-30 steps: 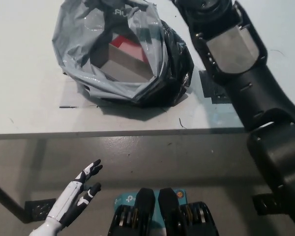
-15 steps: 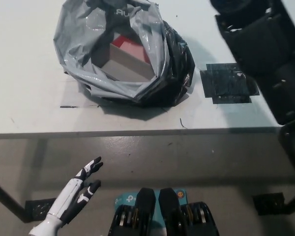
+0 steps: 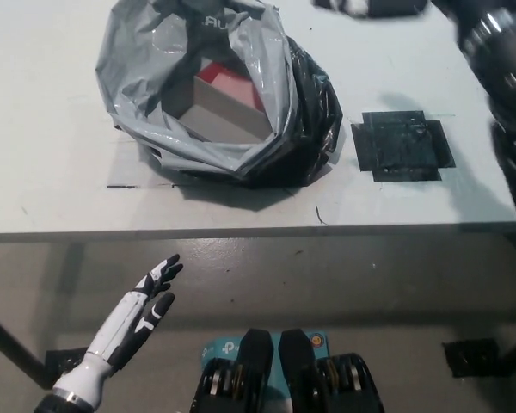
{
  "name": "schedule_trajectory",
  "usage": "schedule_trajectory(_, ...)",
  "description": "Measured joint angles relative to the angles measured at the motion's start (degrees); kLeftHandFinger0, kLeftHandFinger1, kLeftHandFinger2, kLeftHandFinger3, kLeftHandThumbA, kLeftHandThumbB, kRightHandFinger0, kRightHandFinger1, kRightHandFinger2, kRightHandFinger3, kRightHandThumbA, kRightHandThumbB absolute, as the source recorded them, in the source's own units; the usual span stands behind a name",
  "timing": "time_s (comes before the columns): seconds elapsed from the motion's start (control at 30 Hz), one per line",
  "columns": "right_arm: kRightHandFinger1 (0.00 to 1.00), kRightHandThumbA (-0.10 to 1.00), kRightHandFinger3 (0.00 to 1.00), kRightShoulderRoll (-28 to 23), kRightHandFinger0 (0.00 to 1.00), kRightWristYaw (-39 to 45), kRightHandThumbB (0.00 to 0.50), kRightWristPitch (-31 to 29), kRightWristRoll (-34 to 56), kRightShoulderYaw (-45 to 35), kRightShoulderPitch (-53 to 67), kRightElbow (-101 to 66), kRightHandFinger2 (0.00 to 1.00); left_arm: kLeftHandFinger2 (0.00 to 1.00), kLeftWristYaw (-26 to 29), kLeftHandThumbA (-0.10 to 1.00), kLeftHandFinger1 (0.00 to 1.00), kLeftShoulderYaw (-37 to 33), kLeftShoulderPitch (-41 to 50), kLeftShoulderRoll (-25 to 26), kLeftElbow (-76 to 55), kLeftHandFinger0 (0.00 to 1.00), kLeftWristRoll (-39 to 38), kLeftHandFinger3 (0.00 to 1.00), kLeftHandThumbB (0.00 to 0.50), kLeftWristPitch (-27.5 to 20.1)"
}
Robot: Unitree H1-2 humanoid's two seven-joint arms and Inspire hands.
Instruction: Use the right hand to pick up a small rectangular container and put it into a plastic bag and lift the bag
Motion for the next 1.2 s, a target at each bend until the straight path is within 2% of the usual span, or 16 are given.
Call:
schedule_trajectory(0.03,1.0,1.0,1.0,-0.2,1.0,0.0,0.437,0.1,0.1,-0.2,0.8,-0.4,1.0,1.0,0.0,1.0,1.0,0.0,-0.1,0.0,0.0,1.0,0.0,1.0,0.485,0.0)
schedule_trajectory(0.13,1.0,1.0,1.0,-2.3,1.0,0.0,0.419,0.2,1.0,-3.3,8.9,-6.2,1.0,1.0,0.0,1.0,1.0,0.0,-1.1,-0.1,0.9,1.0,0.0,1.0,0.487,0.0)
schedule_trajectory(0.2,1.0,1.0,1.0,-2.9,1.0,0.0,0.444,0.2,1.8,-5.1,13.8,-9.6,1.0,1.0,0.0,1.0,1.0,0.1,-1.9,-0.1,1.5,1.0,0.0,1.0,0.462,0.0)
schedule_trajectory(0.23,1.0,1.0,1.0,-3.1,1.0,0.0,0.425,0.2,2.2,-6.2,16.6,-11.4,1.0,1.0,0.0,1.0,1.0,0.1,-2.3,-0.1,1.6,1.0,0.0,1.0,0.452,0.0)
schedule_trajectory(0.27,1.0,1.0,1.0,-3.3,1.0,0.0,0.429,0.2,2.5,-7.0,19.1,-13.2,1.0,1.0,0.0,1.0,1.0,0.1,-2.6,-0.1,1.7,1.0,0.0,1.0,0.45,0.0)
schedule_trajectory(0.33,1.0,1.0,1.0,-3.3,1.0,0.0,0.381,0.1,3.0,-7.9,22.3,-15.4,1.0,1.0,0.0,1.0,1.0,0.1,-3.0,-0.1,1.9,1.0,0.0,1.0,0.431,0.0)
schedule_trajectory(0.4,1.0,1.0,1.0,-3.2,1.0,0.0,0.397,0.0,3.9,-9.4,27.7,-19.3,1.0,1.0,0.0,1.0,1.0,0.2,-3.7,-0.1,2.0,1.0,0.0,1.0,0.422,0.1)
schedule_trajectory(0.47,1.0,1.0,1.0,-2.9,1.0,-0.1,0.378,-0.4,4.8,-10.9,33.7,-24.1,1.0,1.0,0.0,1.0,1.0,0.3,-4.5,-0.1,2.2,1.0,0.0,1.0,0.414,0.1)
schedule_trajectory(0.53,1.0,1.0,1.0,-1.8,1.0,-0.3,0.311,-1.6,5.3,-12.1,38.4,-28.2,1.0,1.0,0.0,1.0,1.0,0.5,-5.0,0.0,2.2,1.0,-0.1,1.0,0.395,0.1)
schedule_trajectory(0.63,1.0,1.0,1.0,1.0,1.0,-0.7,0.252,-4.2,5.8,-12.4,43.1,-30.8,1.0,1.0,0.0,1.0,1.0,0.8,-5.7,0.1,2.2,1.0,-0.1,1.0,0.388,0.1)
schedule_trajectory(0.73,1.0,1.0,1.0,3.6,1.0,-1.0,0.298,-6.7,5.9,-12.1,45.8,-30.3,1.0,1.0,0.0,1.0,1.0,0.8,-5.9,0.1,2.1,1.0,-0.1,1.0,0.384,0.1)
schedule_trajectory(0.8,1.0,1.0,1.0,6.1,1.0,-1.2,0.278,-8.8,5.9,-11.5,47.0,-28.5,1.0,1.0,0.0,1.0,1.0,0.8,-5.8,0.1,2.2,1.0,-0.1,1.0,0.38,0.1)
schedule_trajectory(0.9,1.0,1.0,1.0,8.7,1.0,-1.6,0.299,-11.3,5.8,-10.5,47.3,-24.8,1.0,1.0,0.0,1.0,1.0,0.8,-5.7,0.1,2.1,1.0,-0.1,1.0,0.383,0.1)
schedule_trajectory(1.0,1.0,1.0,1.0,10.9,1.0,-2.2,0.28,-14.0,5.5,-9.3,47.6,-19.9,1.0,1.0,0.0,1.0,1.0,0.8,-5.6,0.1,2.1,1.0,-0.1,1.0,0.376,0.1)
schedule_trajectory(1.07,1.0,1.0,1.0,11.5,1.0,-2.4,0.275,-15.3,5.4,-9.0,47.8,-18.0,1.0,1.0,0.0,1.0,1.0,0.8,-5.5,0.1,2.1,1.0,-0.1,1.0,0.371,0.1)
schedule_trajectory(1.2,1.0,1.0,1.0,12.6,1.0,-2.9,0.264,-18.8,4.9,-8.5,48.4,-13.0,1.0,1.0,0.0,1.0,1.0,0.9,-5.2,0.1,2.1,1.0,-0.1,1.0,0.391,0.1)
